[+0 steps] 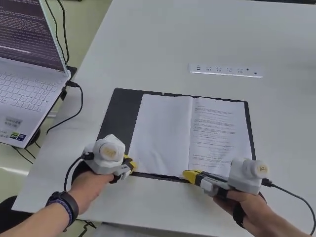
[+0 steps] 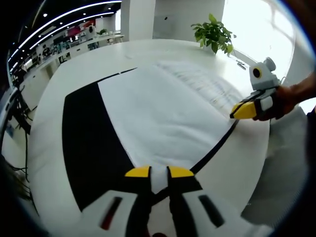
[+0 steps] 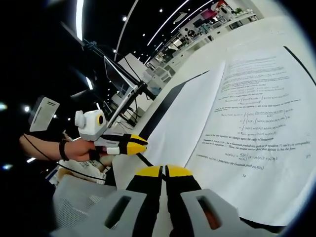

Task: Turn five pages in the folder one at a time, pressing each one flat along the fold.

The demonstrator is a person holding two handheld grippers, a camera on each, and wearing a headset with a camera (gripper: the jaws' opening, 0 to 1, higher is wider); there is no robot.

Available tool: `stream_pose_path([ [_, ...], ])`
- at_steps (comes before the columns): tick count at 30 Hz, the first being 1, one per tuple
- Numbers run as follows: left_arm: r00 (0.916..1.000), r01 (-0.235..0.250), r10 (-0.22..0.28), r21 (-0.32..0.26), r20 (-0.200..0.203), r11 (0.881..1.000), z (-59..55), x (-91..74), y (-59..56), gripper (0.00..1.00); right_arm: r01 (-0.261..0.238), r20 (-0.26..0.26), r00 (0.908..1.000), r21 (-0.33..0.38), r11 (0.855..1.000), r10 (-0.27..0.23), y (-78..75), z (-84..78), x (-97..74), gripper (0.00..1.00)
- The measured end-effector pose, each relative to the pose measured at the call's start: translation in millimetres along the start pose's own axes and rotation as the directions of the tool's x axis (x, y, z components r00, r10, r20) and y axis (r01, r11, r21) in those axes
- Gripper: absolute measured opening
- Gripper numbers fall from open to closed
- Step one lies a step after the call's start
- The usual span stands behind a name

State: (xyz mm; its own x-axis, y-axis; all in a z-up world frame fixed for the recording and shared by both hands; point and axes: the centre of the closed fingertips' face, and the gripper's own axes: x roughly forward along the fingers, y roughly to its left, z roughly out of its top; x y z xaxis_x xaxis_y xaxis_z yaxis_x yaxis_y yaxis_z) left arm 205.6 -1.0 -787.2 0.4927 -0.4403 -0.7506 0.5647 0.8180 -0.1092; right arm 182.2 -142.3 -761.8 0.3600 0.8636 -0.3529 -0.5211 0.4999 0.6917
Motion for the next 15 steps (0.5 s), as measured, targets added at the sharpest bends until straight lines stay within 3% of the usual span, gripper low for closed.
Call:
stream_pose_path([
  [8,0.9992,0.000,0.000,-0.003,0.039,1.000,9.1,-14.4,-7.0,0.16,0.049,0.036,0.9982,-0.041,0.998,-0.048,-6.8,13.0,-17.1,0.14],
  [11,0.9970,0.004,-0.002,-0.037,0.078,0.999,16.3,-22.1,-9.7,0.19,0.066,0.031,0.9974,-0.049,0.997,-0.065,-9.9,13.6,-23.3,0.19],
  [15,0.9954,0.006,-0.002,-0.039,0.096,0.999,19.6,-30.4,-13.0,0.21,0.084,0.025,0.9963,-0.063,0.994,-0.083,-12.0,12.4,-33.6,0.26],
])
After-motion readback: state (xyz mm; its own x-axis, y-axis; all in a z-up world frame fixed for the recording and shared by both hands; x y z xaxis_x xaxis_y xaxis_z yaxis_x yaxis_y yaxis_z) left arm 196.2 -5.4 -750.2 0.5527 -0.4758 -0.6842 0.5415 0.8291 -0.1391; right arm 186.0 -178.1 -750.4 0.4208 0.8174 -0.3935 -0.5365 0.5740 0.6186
